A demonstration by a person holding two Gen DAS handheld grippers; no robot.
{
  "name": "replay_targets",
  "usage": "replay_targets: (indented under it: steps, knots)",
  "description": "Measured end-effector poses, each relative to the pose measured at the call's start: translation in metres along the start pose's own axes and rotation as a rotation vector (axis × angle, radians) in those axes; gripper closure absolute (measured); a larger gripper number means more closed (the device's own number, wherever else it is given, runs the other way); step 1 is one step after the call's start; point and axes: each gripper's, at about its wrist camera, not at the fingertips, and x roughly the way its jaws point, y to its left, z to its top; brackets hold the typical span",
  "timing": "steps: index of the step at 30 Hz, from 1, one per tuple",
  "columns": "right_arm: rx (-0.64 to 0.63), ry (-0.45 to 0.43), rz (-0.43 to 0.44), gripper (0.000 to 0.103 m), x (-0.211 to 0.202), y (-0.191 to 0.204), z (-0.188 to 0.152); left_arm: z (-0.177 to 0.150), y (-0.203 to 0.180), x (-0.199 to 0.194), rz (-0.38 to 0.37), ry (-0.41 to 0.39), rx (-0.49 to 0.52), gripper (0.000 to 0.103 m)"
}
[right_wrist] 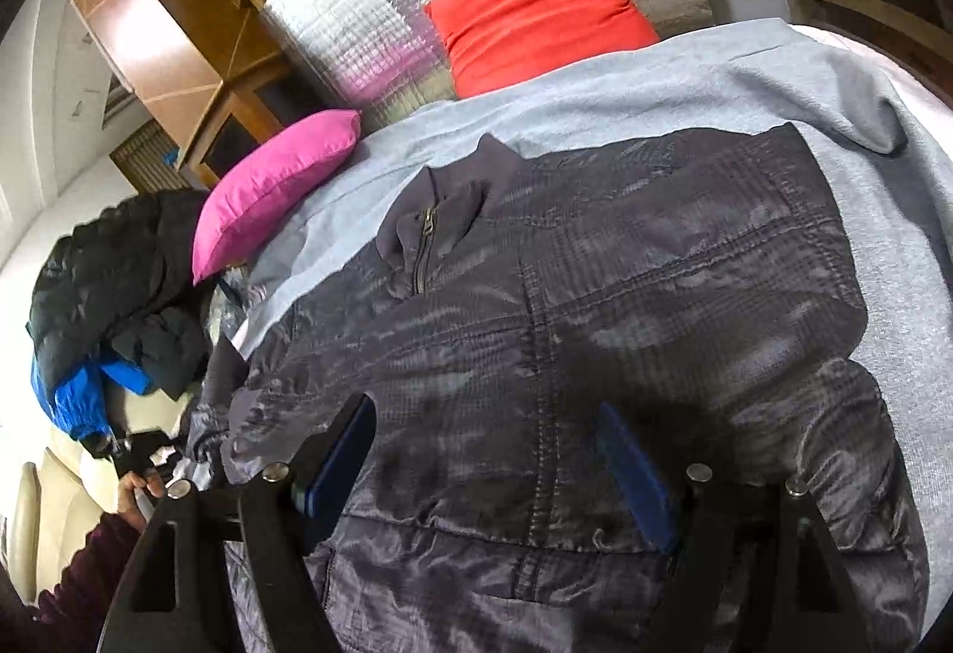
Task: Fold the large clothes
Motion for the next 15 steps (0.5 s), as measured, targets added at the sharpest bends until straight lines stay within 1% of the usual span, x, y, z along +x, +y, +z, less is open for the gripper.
replay_targets:
  steps: [1, 4, 7, 8, 10, 11, 15]
  knots:
    - [0.01, -0.011, 0.002, 0.023, -0.002, -0.002, 0.001, 0.0, -0.003, -0.006, -0.011, -0.014, 0.009, 0.095]
    - [0.039, -0.039, 0.004, 0.023, -0.01, -0.007, 0.004, 0.001, -0.027, -0.028, -0.03, -0.062, 0.096, 0.097]
    - [0.074, -0.063, 0.011, 0.023, -0.019, -0.013, 0.008, 0.0, -0.063, -0.058, -0.055, -0.099, 0.196, 0.098]
    - [0.083, -0.071, 0.013, 0.023, -0.022, -0.015, 0.009, -0.003, -0.084, -0.074, -0.063, -0.116, 0.248, 0.098]
    - [0.105, -0.092, 0.016, 0.023, -0.029, -0.019, 0.012, -0.009, -0.11, -0.093, -0.078, -0.133, 0.316, 0.098]
    - [0.116, -0.1, 0.02, 0.023, -0.032, -0.021, 0.014, -0.015, -0.13, -0.108, -0.097, -0.146, 0.364, 0.098]
    - [0.161, -0.141, 0.024, 0.023, -0.049, -0.029, 0.019, -0.055, -0.206, -0.163, -0.193, -0.177, 0.558, 0.098]
